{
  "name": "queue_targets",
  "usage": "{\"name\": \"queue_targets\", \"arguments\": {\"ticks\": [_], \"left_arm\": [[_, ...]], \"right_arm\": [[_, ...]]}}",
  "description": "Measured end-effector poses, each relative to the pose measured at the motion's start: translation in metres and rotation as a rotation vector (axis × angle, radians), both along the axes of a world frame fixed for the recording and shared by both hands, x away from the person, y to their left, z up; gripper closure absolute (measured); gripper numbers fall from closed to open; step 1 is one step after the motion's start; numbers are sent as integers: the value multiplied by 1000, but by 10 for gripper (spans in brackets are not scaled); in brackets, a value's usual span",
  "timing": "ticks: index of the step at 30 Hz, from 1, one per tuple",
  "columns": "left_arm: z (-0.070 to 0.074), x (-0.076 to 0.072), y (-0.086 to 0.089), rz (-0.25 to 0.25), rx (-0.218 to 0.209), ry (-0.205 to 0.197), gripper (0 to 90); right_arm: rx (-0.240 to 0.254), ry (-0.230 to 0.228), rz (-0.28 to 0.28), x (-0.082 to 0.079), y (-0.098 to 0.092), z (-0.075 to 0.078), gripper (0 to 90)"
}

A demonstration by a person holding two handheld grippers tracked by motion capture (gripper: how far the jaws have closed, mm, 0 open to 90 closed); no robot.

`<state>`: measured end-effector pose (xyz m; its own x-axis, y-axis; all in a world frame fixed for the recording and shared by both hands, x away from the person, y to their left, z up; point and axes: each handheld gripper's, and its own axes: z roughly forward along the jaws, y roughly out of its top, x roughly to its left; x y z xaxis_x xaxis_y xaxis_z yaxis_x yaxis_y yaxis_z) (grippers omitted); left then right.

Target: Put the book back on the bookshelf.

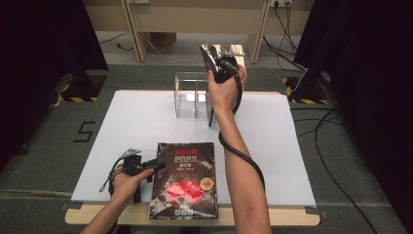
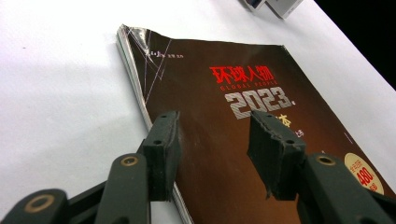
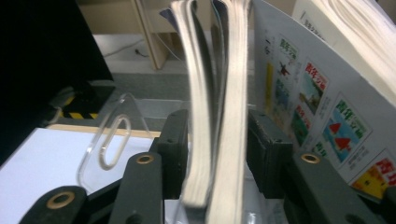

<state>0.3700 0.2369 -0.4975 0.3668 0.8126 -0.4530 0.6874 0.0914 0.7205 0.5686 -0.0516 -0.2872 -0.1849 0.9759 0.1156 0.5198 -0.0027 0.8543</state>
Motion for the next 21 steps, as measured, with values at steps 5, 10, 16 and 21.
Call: {"name": "queue_targets", "arguments": {"ticks": [5, 10, 16, 21], "left_arm": [[0, 0, 1, 3, -4, -3, 524], [0, 0, 0, 4, -6, -3, 524], [-1, 0, 0, 4, -6, -3, 524], [0, 0, 0, 5, -5, -5, 524]], "right_arm": [[-12, 36, 5, 11, 1, -1, 631], [-47, 67, 6, 19, 3, 0, 682], [-76, 77, -12, 23, 5, 1, 756], [-73, 37, -26, 20, 8, -3, 767]]}}
